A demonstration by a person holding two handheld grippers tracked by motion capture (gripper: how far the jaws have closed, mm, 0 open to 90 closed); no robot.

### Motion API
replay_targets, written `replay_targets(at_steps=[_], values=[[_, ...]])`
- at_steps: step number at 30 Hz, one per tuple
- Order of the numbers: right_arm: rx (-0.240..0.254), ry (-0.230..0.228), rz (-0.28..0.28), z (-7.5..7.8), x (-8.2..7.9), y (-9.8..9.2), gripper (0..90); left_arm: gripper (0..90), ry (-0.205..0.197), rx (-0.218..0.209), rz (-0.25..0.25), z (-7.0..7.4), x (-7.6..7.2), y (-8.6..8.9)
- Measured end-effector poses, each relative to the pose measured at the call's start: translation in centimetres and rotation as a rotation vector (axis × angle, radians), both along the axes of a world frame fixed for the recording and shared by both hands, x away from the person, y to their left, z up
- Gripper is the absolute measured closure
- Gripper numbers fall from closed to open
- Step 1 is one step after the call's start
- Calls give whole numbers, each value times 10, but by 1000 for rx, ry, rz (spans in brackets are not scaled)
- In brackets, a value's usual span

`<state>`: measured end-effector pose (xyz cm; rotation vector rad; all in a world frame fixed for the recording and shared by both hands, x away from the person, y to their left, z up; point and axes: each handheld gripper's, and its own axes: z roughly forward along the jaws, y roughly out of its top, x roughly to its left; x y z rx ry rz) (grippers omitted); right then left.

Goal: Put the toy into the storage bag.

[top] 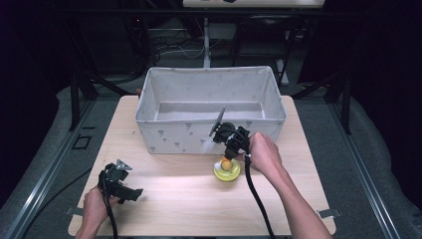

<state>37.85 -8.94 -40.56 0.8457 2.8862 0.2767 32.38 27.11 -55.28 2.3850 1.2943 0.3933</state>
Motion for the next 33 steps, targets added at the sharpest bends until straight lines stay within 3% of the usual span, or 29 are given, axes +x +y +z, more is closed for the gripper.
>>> replay_targets(at_steps=[9, 33], values=[[5, 11, 10, 9, 0, 1, 880, 1, -9, -12, 3, 1, 0, 0], [14, -15, 22, 42, -4, 2, 879, 2, -10, -24, -13, 1, 0, -1]])
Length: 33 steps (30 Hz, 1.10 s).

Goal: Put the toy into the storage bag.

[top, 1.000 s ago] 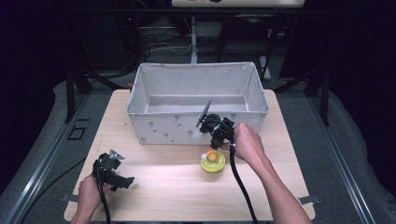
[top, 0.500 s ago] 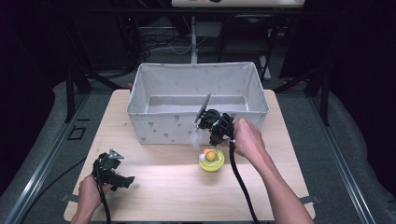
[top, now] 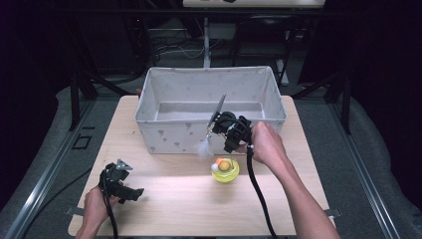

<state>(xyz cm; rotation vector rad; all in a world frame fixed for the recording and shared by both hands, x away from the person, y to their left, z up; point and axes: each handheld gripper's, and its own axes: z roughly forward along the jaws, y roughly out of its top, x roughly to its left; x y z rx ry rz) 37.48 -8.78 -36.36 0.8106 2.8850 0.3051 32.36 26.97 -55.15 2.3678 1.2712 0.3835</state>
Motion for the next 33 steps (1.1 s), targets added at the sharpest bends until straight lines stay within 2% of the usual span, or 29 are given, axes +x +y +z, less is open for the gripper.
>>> replay_targets(at_steps=[4, 17, 26, 33], values=[[-9, -6, 2, 4, 0, -1, 879, 2, -3, -2, -1, 0, 0, 0], [21, -54, -12, 21, 1, -4, 879, 2, -14, -1, -16, 1, 0, -1], [22, -69, -15, 31, 2, -3, 879, 3, -17, -5, -20, 1, 0, -1], [38, -92, -21, 45, 3, -4, 879, 3, -16, -5, -22, 1, 0, -1]])
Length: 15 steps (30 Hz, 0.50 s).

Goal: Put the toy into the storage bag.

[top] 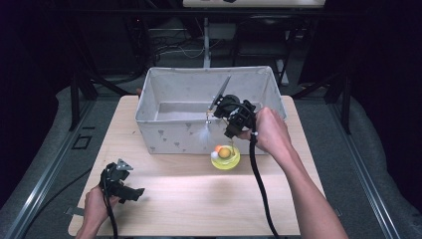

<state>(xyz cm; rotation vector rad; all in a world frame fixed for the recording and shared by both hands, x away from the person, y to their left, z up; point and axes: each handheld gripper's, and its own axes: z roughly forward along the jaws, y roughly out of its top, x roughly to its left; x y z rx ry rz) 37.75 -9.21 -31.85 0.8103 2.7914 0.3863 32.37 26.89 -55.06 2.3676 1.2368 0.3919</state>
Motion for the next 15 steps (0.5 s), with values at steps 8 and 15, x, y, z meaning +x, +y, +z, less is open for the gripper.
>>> replay_targets(at_steps=[8, 15], values=[[11, -16, -7, 11, 1, 0, 878, 2, -4, -1, 4, 0, 0, 0], [25, -23, -7, 19, 1, -3, 878, 2, -6, -4, 4, 1, 0, 2]])
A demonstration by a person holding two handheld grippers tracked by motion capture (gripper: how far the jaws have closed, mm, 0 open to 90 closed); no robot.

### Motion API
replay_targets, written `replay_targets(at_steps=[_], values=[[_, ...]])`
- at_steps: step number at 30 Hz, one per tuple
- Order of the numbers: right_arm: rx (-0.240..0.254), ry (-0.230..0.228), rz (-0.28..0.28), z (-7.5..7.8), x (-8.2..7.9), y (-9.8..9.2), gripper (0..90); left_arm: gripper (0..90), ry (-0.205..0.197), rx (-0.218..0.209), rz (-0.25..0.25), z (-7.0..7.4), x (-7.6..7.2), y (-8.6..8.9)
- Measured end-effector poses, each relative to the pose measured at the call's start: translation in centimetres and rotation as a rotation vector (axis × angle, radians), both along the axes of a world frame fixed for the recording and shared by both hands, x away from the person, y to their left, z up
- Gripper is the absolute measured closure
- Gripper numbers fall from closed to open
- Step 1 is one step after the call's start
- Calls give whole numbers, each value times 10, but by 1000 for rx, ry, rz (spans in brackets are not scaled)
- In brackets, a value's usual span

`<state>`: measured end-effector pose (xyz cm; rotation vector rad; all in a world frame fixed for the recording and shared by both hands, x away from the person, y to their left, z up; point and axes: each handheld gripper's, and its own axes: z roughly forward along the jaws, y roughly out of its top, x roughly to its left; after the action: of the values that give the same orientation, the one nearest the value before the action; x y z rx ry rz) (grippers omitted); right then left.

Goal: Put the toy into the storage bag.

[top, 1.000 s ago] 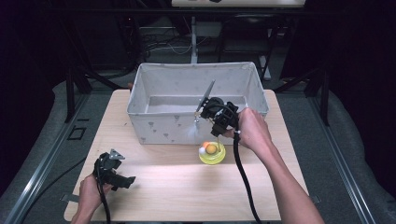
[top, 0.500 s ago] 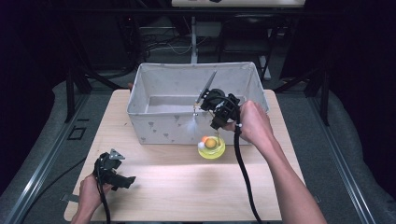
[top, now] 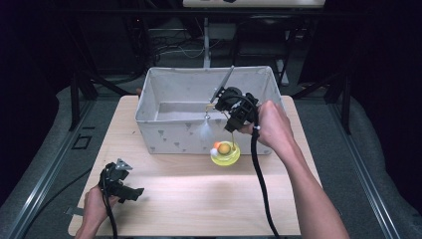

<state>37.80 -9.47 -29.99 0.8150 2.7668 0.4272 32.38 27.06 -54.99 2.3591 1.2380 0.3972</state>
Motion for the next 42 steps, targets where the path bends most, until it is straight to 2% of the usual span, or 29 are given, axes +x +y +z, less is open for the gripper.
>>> replay_targets(at_steps=[11, 18, 24, 38, 42], values=[[-8, 1, -8, 10, 1, -3, 879, 1, 6, 3, -5, -2, 1, 0], [17, -5, -8, 16, 2, -7, 879, 1, 12, 12, -16, -2, 1, -2], [14, -5, -13, 19, 3, -6, 880, 1, 10, 7, -17, -2, 1, -2], [24, -4, 4, 37, 4, -7, 880, 2, -2, 19, -25, -2, 0, -5], [29, -22, 1, 47, 4, -8, 881, 2, 6, 24, -29, -2, 1, -5]])
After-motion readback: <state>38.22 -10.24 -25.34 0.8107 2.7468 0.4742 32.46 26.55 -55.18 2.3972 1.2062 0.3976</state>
